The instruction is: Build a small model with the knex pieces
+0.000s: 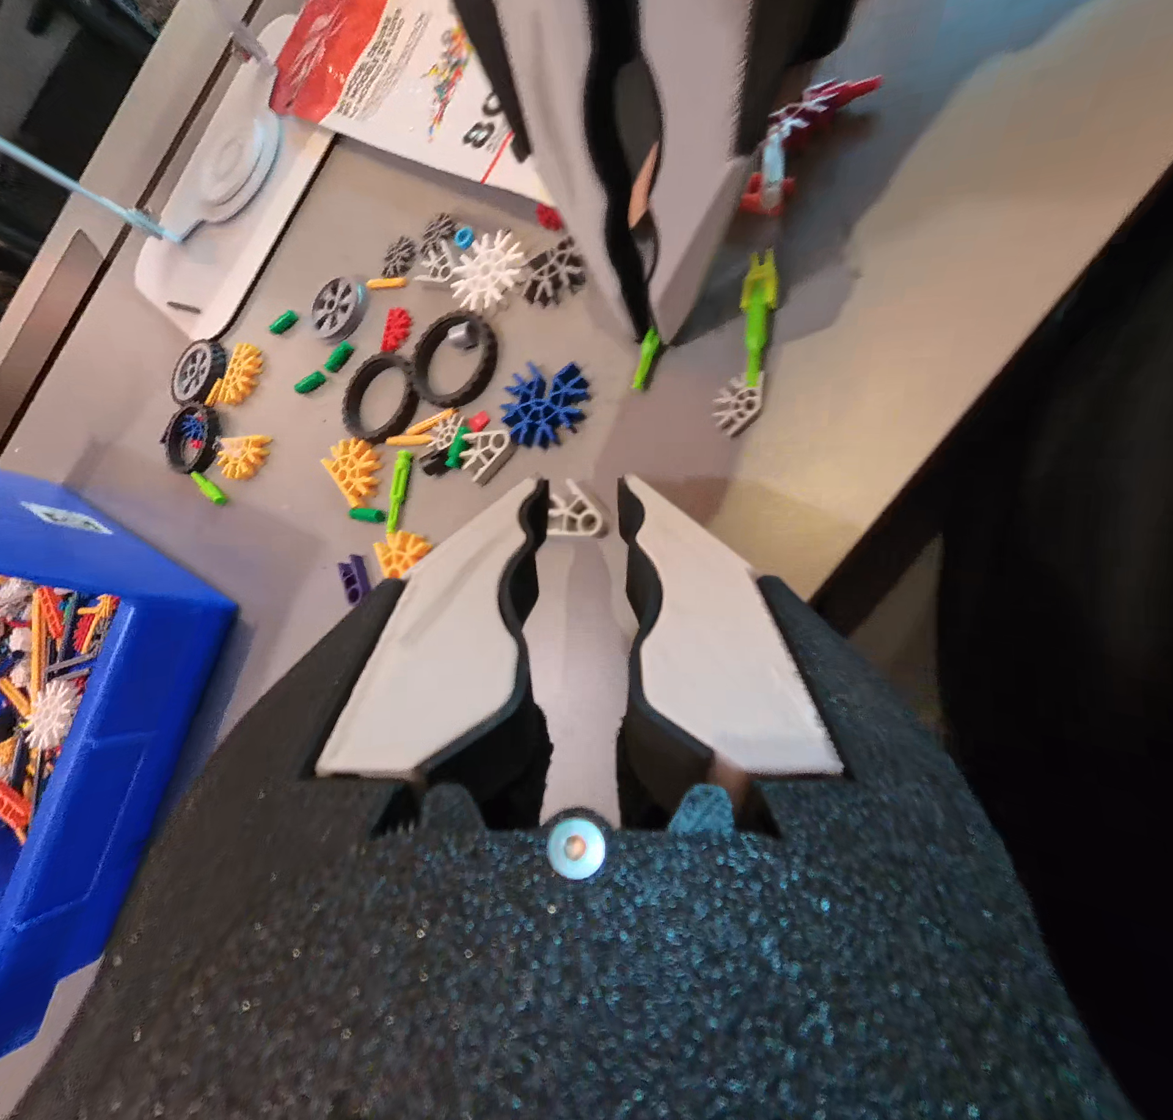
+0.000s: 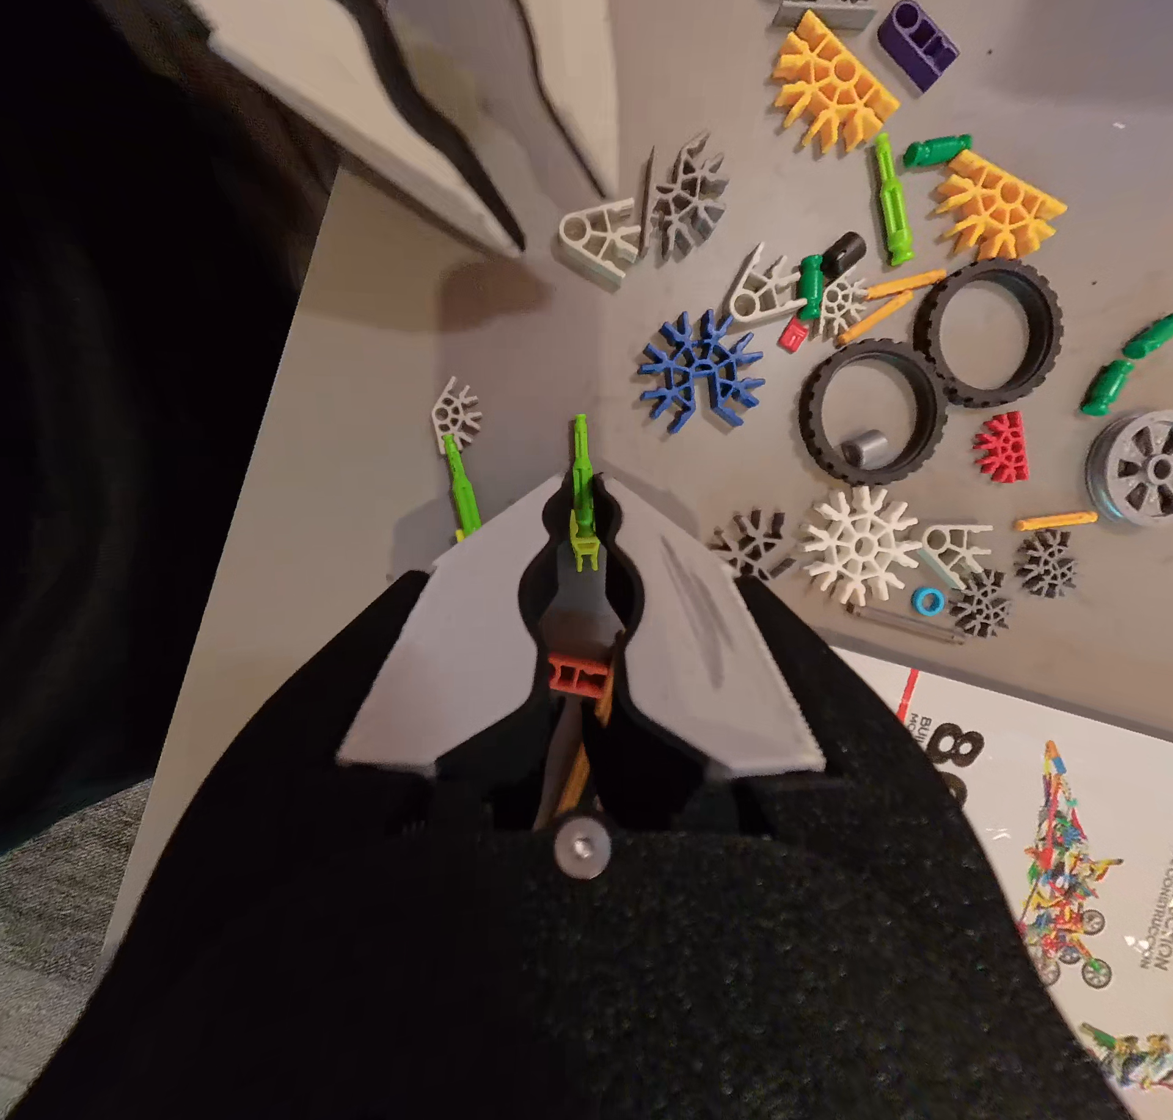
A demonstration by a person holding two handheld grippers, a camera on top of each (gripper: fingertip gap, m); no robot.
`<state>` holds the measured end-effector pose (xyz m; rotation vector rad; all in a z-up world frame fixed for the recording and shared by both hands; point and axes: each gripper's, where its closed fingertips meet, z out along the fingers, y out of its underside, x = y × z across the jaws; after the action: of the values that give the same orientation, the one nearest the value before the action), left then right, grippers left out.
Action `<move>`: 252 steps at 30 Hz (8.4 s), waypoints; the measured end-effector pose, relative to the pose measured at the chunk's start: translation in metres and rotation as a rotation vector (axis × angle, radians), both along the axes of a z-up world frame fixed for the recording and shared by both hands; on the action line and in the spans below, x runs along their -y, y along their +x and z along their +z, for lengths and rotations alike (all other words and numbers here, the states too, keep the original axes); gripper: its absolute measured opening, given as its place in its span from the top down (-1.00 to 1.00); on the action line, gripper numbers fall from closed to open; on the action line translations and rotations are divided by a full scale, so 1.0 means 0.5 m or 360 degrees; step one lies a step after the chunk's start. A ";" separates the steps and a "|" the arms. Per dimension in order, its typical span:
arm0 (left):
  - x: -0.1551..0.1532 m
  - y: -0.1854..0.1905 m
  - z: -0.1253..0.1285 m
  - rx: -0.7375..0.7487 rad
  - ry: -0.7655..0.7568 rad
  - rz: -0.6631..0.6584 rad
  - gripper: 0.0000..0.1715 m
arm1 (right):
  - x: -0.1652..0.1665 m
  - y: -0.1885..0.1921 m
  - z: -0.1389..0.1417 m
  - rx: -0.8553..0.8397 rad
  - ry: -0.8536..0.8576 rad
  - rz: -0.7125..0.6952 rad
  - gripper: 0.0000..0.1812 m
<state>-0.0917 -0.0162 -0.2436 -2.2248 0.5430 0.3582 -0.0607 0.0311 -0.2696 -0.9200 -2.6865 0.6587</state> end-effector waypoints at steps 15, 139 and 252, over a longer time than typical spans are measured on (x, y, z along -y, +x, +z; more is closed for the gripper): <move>-0.008 -0.076 -0.035 -0.0071 -0.0059 0.0131 0.88 | -0.015 -0.186 0.023 -0.0147 -0.0032 -0.0109 0.87; -0.091 -0.006 0.099 0.0940 0.0246 -0.0196 0.96 | -0.127 0.057 0.099 -0.0233 -0.0136 -0.0349 0.85; 0.007 -0.010 -0.047 0.0290 -0.0150 0.0078 0.85 | -0.020 0.004 0.054 -0.0386 -0.0503 -0.0298 0.96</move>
<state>-0.0967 -0.0196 -0.2669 -2.3359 0.4154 0.1552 -0.0587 0.0409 -0.2424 -1.0722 -2.2898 1.0946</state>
